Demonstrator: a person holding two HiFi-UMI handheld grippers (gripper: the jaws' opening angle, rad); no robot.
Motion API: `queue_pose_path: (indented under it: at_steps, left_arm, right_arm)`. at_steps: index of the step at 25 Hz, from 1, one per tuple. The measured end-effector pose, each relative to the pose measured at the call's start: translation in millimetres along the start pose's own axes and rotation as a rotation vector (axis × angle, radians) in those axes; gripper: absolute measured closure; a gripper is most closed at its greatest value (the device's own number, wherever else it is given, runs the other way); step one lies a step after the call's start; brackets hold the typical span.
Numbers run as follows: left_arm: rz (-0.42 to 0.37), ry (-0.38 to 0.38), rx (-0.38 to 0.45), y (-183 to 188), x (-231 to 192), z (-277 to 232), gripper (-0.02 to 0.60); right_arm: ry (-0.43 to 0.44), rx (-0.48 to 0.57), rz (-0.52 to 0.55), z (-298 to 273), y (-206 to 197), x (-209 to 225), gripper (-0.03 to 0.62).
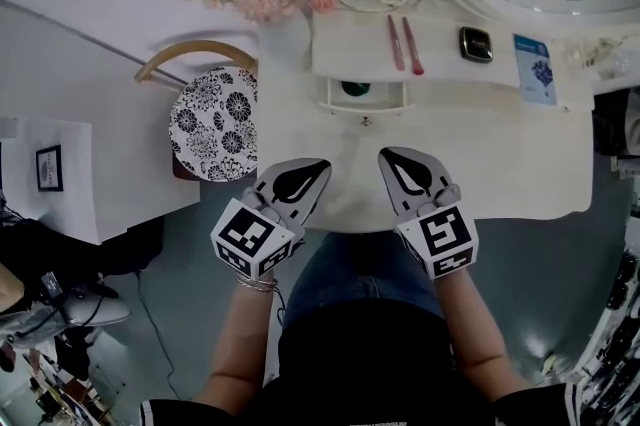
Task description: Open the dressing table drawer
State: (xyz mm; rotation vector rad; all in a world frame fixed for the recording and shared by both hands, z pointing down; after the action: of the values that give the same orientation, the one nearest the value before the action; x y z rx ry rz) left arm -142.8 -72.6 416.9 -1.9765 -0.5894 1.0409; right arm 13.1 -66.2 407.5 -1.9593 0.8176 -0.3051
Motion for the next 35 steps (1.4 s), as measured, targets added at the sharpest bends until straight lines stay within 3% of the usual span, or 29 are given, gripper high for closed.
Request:
queue_pose_path:
  at_steps: [14, 35]
  left_arm:
    - [0.021, 0.011, 0.031, 19, 29, -6, 0.566]
    - [0.019, 0.103, 0.113, 61, 49, -12, 0.566]
  right_arm:
    - [0.016, 0.03, 0.009, 40, 11, 24, 0.574]
    - [0.098, 0.152, -0.02, 75, 36, 76, 0.574]
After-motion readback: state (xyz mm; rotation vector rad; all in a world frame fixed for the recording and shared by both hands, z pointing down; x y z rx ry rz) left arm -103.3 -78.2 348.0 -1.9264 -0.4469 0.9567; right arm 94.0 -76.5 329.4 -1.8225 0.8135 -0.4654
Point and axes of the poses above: the fingertips, and each gripper's own axes: z backward along the fingers, x to its right, y out of its top, the point moved 6 cm from there along z, backward along the fingers, and after that the axes turned 10 degrees about z, right-handed, at the moved point
